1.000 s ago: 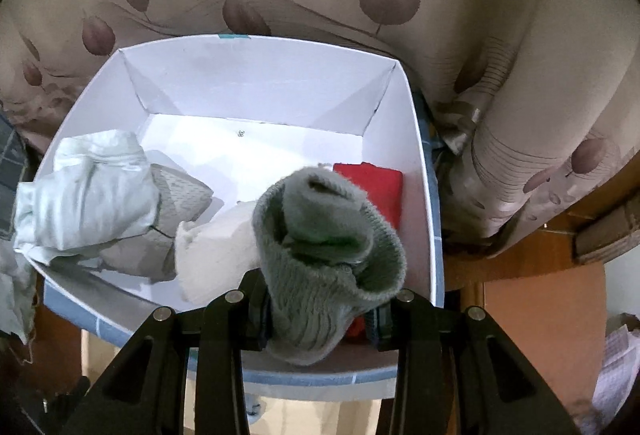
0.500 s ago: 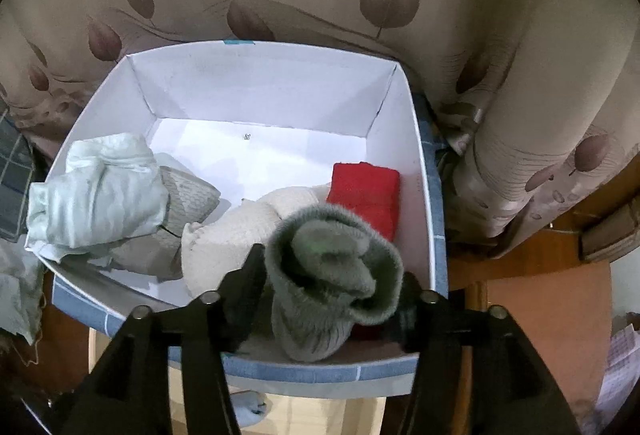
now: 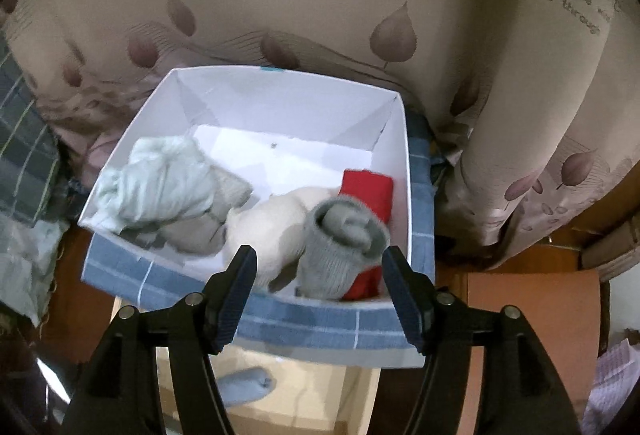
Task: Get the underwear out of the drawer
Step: 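Return the right tool to the drawer and grasp the white rolled underwear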
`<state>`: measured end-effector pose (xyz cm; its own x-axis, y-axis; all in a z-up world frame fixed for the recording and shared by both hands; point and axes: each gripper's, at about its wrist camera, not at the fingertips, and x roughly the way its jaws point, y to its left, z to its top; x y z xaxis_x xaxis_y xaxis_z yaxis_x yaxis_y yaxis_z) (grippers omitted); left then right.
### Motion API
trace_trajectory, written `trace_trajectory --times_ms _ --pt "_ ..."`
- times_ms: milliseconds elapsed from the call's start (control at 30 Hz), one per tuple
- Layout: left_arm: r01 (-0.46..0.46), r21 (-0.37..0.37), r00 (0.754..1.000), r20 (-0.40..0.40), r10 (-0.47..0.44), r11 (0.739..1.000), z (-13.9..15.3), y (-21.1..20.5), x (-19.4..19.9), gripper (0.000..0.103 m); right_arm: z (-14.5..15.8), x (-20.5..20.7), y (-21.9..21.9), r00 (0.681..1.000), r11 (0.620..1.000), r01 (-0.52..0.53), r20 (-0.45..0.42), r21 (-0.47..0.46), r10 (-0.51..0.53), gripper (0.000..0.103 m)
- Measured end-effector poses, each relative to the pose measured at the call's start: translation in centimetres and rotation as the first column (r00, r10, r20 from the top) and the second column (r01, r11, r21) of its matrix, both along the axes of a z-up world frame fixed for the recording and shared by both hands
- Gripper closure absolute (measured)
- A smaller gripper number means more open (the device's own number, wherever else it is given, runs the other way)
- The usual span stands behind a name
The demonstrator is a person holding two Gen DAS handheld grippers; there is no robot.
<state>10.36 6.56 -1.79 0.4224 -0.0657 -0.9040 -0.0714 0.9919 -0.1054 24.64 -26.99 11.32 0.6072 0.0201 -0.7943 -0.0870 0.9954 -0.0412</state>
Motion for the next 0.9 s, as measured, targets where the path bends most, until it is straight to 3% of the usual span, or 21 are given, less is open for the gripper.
trace_trajectory --times_ms 233,500,667,900 --pt "-0.004 0.012 1.000 -0.007 0.004 1.000 -0.2 0.0 0.1 0.044 -1.9 -4.0 0.0 0.996 0.997 -0.064 -0.064 0.046 0.067 0.040" --pt "-0.008 0.023 1.000 -0.012 0.008 1.000 -0.2 -0.1 0.1 0.044 -6.7 -8.0 0.3 0.982 0.993 -0.094 -0.157 0.069 0.104 0.040" --pt "-0.009 0.022 1.000 -0.016 0.010 1.000 -0.3 0.0 0.2 0.044 -10.9 -8.9 -0.1 0.975 0.992 -0.077 -0.200 0.103 0.097 0.040" --pt "-0.006 0.018 1.000 -0.015 0.006 1.000 -0.1 0.0 0.2 0.044 -17.1 -7.6 -1.4 0.959 0.985 0.028 -0.282 0.170 0.022 0.041"
